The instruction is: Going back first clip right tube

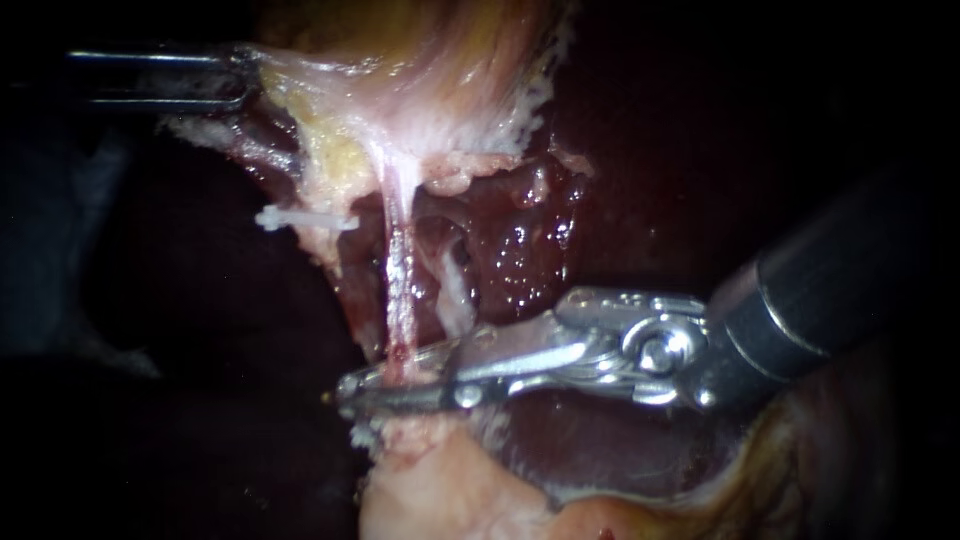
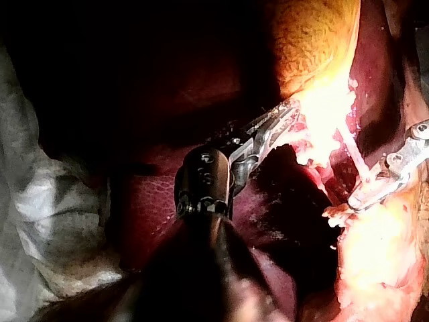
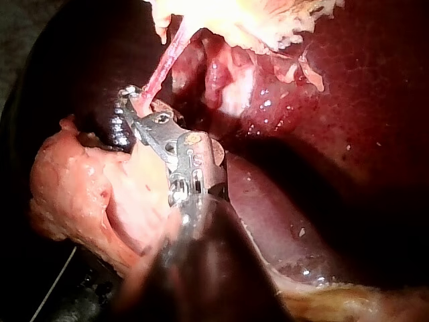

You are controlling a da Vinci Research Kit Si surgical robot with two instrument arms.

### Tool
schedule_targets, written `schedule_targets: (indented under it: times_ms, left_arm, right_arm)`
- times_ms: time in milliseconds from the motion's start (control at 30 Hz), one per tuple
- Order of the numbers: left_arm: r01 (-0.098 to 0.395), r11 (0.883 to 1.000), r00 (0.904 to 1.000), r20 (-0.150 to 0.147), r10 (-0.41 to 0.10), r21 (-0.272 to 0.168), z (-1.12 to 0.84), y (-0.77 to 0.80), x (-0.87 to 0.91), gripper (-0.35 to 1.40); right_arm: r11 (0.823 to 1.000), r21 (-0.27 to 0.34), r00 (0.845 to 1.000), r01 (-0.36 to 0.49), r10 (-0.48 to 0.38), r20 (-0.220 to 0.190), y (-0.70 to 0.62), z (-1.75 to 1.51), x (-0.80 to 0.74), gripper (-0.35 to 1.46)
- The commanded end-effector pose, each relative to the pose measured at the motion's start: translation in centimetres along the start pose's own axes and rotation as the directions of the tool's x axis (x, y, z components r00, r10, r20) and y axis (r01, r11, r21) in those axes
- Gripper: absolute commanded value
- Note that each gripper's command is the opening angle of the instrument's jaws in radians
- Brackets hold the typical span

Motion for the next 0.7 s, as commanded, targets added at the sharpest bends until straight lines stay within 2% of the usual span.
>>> schedule_targets:
  times_ms: [33, 100, 167, 267, 433, 567, 700]
  left_arm:
    - [0.000, 1.000, 1.0000, 0.000, 0.000, 0.000, 0.00, 0.00, 0.00, -0.35]
    - [0.000, 1.000, 1.0000, 0.000, 0.000, 0.000, 0.00, 0.00, 0.00, -0.35]
    - [0.000, 1.000, 1.0000, 0.000, 0.000, 0.000, 0.00, 0.00, 0.00, -0.35]
    - [0.000, 1.000, 1.0000, 0.000, 0.000, 0.000, 0.00, 0.00, 0.00, -0.35]
    - [0.000, 1.000, 1.0000, 0.000, 0.000, 0.000, 0.00, 0.00, 0.00, -0.35]
    - [0.000, 1.000, 1.0000, 0.000, 0.000, 0.000, 0.00, 0.00, 0.00, -0.35]
    - [0.000, 1.000, 1.0000, 0.000, 0.000, 0.001, 0.00, 0.00, 0.00, -0.35]
  right_arm:
    - [1.000, -0.004, 1.000, 0.000, 0.000, -0.003, 0.00, 0.00, -0.01, -0.35]
    - [1.000, -0.001, 0.999, 0.014, -0.014, -0.038, 0.00, 0.00, -0.01, -0.14]
    - [0.999, -0.021, 0.995, 0.049, -0.051, -0.091, -0.02, -0.01, -0.02, 0.23]
    - [0.997, -0.055, 0.992, 0.044, -0.050, -0.114, -0.02, 0.03, 0.00, 0.46]
    - [0.997, -0.066, 0.991, 0.043, -0.050, -0.122, -0.01, 0.04, -0.01, 0.48]
    - [0.989, -0.142, 0.993, 0.042, -0.057, -0.105, 0.06, 0.02, -0.01, 0.48]
    - [0.959, -0.253, 0.987, 0.123, -0.145, -0.068, 0.19, -0.06, -0.01, 0.49]
